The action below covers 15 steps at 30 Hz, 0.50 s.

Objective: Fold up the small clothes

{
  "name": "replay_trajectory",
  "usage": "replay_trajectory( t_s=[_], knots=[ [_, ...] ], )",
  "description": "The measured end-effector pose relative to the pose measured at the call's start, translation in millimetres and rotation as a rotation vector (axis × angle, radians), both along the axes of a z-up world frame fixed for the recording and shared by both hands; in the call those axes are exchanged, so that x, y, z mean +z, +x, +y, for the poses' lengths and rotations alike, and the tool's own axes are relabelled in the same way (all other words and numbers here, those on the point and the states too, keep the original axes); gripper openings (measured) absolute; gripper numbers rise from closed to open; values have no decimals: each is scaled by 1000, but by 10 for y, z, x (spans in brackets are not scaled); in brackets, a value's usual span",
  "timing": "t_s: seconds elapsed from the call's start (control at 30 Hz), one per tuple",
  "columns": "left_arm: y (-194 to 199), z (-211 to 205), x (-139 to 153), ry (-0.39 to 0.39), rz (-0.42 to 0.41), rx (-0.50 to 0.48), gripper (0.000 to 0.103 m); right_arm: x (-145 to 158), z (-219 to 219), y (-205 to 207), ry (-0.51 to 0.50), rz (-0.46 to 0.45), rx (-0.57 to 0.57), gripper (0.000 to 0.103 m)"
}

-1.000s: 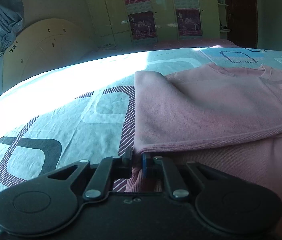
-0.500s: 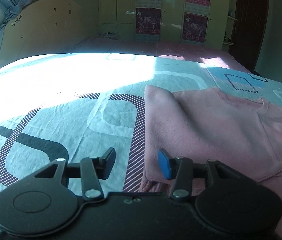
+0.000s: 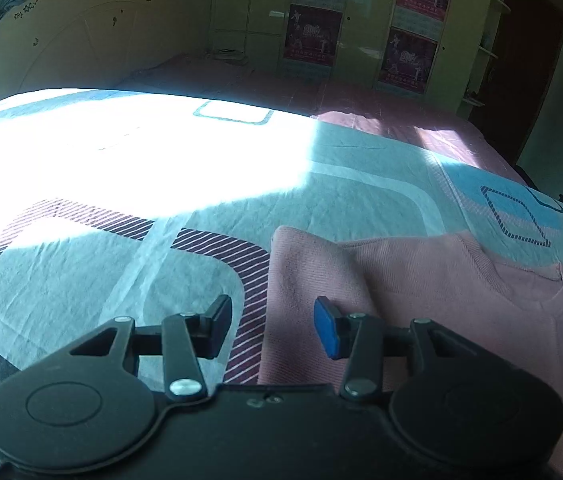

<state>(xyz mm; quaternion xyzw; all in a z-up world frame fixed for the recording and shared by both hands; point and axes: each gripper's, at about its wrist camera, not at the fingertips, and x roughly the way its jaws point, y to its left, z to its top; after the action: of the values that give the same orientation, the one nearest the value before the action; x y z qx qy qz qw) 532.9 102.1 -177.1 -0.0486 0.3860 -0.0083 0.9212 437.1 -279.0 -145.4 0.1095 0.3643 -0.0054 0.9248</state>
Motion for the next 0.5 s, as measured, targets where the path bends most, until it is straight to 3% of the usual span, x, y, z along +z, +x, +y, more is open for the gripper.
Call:
replay_trajectory(
  t_s=[0.07, 0.13, 0.27, 0.4, 0.47, 0.5],
  knots=[
    [36, -3, -25, -5, 4, 6, 46, 114, 16, -100, -92, -83, -34, 8],
    [41, -9, -53, -3, 0, 1, 47, 79, -2, -101, -147, -74, -55, 8],
    [99, -66, -109, 15, 2, -3, 47, -142, -83, -17, -115, 21, -57, 8],
    [176, -50, -157, 41, -20, 53, 42, -67, -131, -25, -70, -8, -74, 9],
    [241, -31, -179, 43, -18, 65, 42, -38, -140, -16, -83, -20, -80, 18],
    [255, -37, -190, 50, -22, 65, 42, -68, -127, 8, -97, 4, -66, 30]
  ],
)
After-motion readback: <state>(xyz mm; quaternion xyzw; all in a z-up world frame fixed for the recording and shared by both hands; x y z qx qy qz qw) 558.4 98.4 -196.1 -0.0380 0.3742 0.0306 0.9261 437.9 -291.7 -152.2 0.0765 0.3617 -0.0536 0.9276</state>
